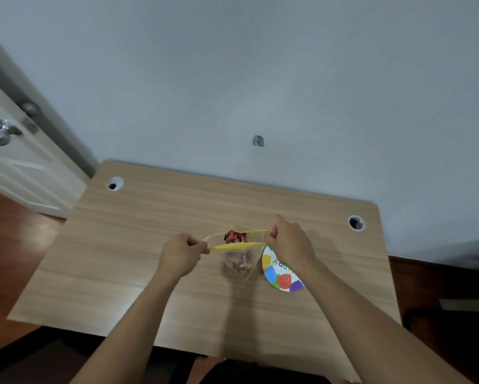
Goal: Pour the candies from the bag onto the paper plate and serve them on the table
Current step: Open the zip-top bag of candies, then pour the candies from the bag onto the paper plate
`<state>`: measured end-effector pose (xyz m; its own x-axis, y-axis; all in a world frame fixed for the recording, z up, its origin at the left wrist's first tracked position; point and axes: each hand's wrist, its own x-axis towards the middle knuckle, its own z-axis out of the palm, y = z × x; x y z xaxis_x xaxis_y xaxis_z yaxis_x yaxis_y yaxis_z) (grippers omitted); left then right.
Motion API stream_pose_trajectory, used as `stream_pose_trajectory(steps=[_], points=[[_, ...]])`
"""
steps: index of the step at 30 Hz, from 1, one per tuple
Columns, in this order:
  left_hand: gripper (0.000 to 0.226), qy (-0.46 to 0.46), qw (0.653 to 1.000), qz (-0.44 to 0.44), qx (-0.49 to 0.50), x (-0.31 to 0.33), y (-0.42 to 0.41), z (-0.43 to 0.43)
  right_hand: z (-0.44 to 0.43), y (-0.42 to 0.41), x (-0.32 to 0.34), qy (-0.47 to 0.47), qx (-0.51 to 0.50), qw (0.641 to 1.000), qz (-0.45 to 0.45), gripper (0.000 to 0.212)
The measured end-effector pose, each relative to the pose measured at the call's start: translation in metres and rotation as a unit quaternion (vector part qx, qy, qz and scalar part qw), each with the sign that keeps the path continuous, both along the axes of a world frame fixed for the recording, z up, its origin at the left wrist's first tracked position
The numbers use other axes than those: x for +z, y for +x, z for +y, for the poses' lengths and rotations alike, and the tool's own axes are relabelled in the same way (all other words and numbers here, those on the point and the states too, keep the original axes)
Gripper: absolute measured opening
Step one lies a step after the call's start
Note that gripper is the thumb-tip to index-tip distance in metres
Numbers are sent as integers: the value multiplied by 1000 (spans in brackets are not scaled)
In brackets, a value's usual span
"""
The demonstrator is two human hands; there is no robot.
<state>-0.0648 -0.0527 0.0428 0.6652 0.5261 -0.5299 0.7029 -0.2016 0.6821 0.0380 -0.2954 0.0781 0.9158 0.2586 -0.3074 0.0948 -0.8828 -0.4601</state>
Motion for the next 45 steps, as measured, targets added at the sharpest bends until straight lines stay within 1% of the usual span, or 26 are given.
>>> stream_pose_trajectory(steps=[2, 6, 8, 9, 10, 11, 12, 13, 15, 17, 20, 21, 22, 24, 26, 27, 29, 32, 34, 36, 38, 39, 40, 42, 43, 45], points=[[26, 27, 997, 35, -67, 8, 0, 2, 1, 2, 3, -24, 19, 999, -10, 18], [33, 54, 980, 101, -165, 17, 2, 1, 13, 1, 8, 20, 28, 999, -36, 11], [23, 6, 974, 110, -200, 13, -3, 5, 13, 3, 11, 40, 35, 998, -40, 11], [23, -44, 974, 101, -199, 12, -7, 7, 11, 4, 12, 49, 44, 997, -39, 12], [38, -94, 976, 68, -182, 9, -10, 8, 8, 5, 14, 57, 58, 996, -33, 13], [49, -137, 979, 17, -147, 8, -12, 8, 5, 5, 16, 66, 77, 995, -24, 13], [52, -160, 979, -37, -122, 4, -12, 8, 2, 6, 19, 75, 98, 992, -10, 13], [55, -156, 976, -90, -119, 0, -13, 6, -1, 6, 22, 84, 118, 989, 3, 14], [78, -74, 969, -127, -199, -20, -14, 6, -7, 5, 25, 88, 146, 985, 14, 16], [95, 24, 935, -100, -339, -39, -14, 1, -13, 4, 28, 85, 155, 984, 11, 17], [112, 51, 884, -110, -452, -59, -8, -21, -23, 6, 36, 103, 133, 986, 18, 20], [109, 42, 877, -133, -460, -61, -3, -31, -27, 7, 38, 113, 123, 986, 20, 21], [100, 24, 881, -148, -448, -56, 3, -41, -31, 8, 39, 126, 113, 985, 24, 22], [68, -15, 888, -193, -418, -51, 12, -54, -41, 10, 39, 156, 86, 983, 36, 25], [40, -6, 876, -238, -420, -50, 15, -62, -51, 12, 38, 196, 42, 978, 63, 26], [37, -10, 877, -245, -414, -54, 15, -64, -56, 12, 36, 216, 17, 973, 78, 26], [42, -35, 891, -232, -388, -51, 12, -70, -70, 11, 31, 258, -49, 958, 116, 32], [41, -76, 908, -209, -356, -47, 9, -76, -90, -2, 8, 332, -170, 906, 201, 51], [37, -85, 913, -189, -352, -48, 7, -82, -98, -15, -17, 344, -231, 877, 245, 60], [33, -89, 919, -171, -345, -50, 6, -88, -101, -29, -42, 356, -264, 848, 289, 77], [27, -126, 931, -150, -309, -52, 7, -96, -101, -41, -61, 373, -266, 826, 329, 102], [27, -152, 936, -139, -286, -54, 8, -100, -101, -46, -69, 377, -258, 820, 345, 107], [30, -166, 939, -126, -273, -55, 9, -104, -100, -51, -75, 383, -247, 816, 357, 105], [36, -162, 940, -102, -283, -56, 10, -113, -96, -58, -84, 387, -243, 811, 365, 91], [35, -168, 937, -91, -293, -57, 11, -116, -96, -61, -87, 380, -237, 820, 357, 83], [35, -187, 935, -61, -294, -60, 11, -123, -96, -67, -84, 345, -204, 862, 311, 68]])
